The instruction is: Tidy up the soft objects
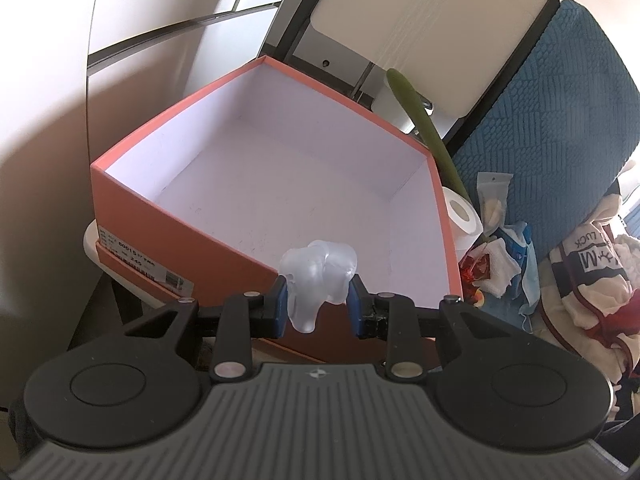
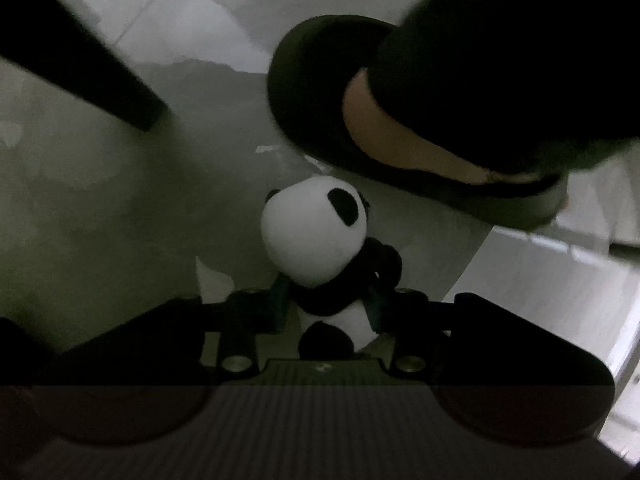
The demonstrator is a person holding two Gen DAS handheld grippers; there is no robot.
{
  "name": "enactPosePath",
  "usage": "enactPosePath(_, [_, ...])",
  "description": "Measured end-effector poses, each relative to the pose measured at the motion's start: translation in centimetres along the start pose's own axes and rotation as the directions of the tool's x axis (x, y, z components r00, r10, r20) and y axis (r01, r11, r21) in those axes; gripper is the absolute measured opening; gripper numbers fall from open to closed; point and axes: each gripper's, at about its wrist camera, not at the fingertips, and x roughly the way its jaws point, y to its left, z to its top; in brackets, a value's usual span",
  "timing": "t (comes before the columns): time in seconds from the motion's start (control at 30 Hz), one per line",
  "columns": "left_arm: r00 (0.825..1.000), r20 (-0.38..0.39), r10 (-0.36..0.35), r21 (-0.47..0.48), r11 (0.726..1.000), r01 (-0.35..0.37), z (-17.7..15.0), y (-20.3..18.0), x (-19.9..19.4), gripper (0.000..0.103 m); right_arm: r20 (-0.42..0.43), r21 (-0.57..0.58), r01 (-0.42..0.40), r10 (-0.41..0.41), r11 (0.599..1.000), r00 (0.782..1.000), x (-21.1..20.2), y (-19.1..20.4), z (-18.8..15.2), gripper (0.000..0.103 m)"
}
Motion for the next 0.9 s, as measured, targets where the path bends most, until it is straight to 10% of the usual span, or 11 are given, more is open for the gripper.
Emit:
enactPosePath(0.33, [1.0,0.002,-0.002,0.035,0.999,0.002,-0.7,-1.2,-0.8,0.034,0.089,0.39,-0.169,0.145,0.905,0.985,-7.6,-5.4,-3.4,0.04])
enactPosePath(0.9, [1.0,-0.011,-0.029,0.121,0.992,0.03,-2.7,-5.3,-4.1,0.034,0.245,0.62,-0.206,0.062,0.757,0.968,-25.4,-8.5,-9.8,0.041])
